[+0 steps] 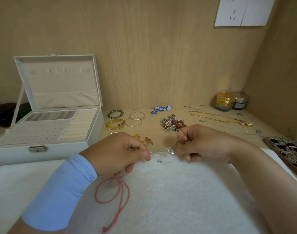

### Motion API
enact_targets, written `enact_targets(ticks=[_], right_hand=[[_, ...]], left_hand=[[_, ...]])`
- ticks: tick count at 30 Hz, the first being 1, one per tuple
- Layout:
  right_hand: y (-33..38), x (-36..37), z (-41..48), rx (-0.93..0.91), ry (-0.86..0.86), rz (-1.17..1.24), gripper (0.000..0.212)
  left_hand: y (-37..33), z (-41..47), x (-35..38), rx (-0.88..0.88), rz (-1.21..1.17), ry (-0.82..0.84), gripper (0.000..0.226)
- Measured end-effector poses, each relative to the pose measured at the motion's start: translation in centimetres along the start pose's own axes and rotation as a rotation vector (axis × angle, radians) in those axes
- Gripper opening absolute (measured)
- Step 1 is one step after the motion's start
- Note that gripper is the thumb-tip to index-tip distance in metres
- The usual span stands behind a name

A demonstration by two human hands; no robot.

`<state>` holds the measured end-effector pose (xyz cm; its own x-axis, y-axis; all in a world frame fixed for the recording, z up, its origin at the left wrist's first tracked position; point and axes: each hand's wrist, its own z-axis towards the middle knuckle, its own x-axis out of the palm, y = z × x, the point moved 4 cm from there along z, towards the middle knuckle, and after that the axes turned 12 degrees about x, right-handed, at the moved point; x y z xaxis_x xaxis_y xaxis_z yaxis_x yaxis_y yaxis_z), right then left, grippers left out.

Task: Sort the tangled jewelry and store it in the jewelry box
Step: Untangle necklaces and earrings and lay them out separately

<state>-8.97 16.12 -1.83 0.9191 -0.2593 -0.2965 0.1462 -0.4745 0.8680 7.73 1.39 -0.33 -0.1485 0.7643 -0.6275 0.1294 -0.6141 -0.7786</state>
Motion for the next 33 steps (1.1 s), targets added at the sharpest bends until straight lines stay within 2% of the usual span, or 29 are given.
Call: enact_targets(ticks=[4, 8, 12, 15, 17, 19, 23, 25, 27, 30, 33], right_hand=[[-0.4, 0.4, -0.1, 0.076, 0.054, -0.104, 0.032], [0.3, 0.0, -0.2, 0.043, -0.054, -0.094, 0.035], [0.8, 0.4, -0.4, 0.017, -0.064, 0.004, 0.036], [0.7, 0.7, -0.3, 0.022, -0.073, -0.073, 0.032], [0.6, 0.7, -0.3, 0.035, -0.089, -0.127, 0.029], [0.6, 0.8, -0.5, 0.044, -0.095, -0.162, 0.026], [1.0, 0.7, -0.6, 0.014, -0.133, -0.195, 0.025], [1.1, 0.5, -0.6, -0.001, -0.164, -0.174, 0.025], [1.1, 0.3, -0.6, -0.016, -0.195, -0.151, 0.024], [1.1, 0.2, -0.5, -0.045, -0.209, -0.127, 0.019], [1.3, 0.1, -0.4, -0.085, -0.242, -0.119, 0.012]], left_hand=[[-0.7, -0.8, -0.4, 0.030, 0.157, -0.141, 0.018], [-0.9, -1.8, -0.8, 0.049, 0.325, -0.174, 0.019], [-0.9, -2.4, -0.3, 0.033, 0.409, -0.034, 0.018], [-0.6, -2.5, 0.6, -0.026, 0.483, 0.093, 0.015], [-1.0, -2.2, 0.8, 0.007, 0.576, 0.085, 0.010], [-1.7, -1.6, 1.0, 0.072, 0.649, 0.018, 0.016], [-3.4, 0.4, 2.3, 0.142, 0.551, -0.141, 0.012], [-3.2, 1.5, 3.3, 0.087, 0.560, -0.116, 0.020], [-2.4, 2.4, 4.0, 0.056, 0.528, -0.073, 0.018], [-1.0, 3.0, 4.2, 0.078, 0.330, -0.063, 0.004], [-0.2, 3.1, 4.0, 0.122, 0.039, -0.112, 0.011]])
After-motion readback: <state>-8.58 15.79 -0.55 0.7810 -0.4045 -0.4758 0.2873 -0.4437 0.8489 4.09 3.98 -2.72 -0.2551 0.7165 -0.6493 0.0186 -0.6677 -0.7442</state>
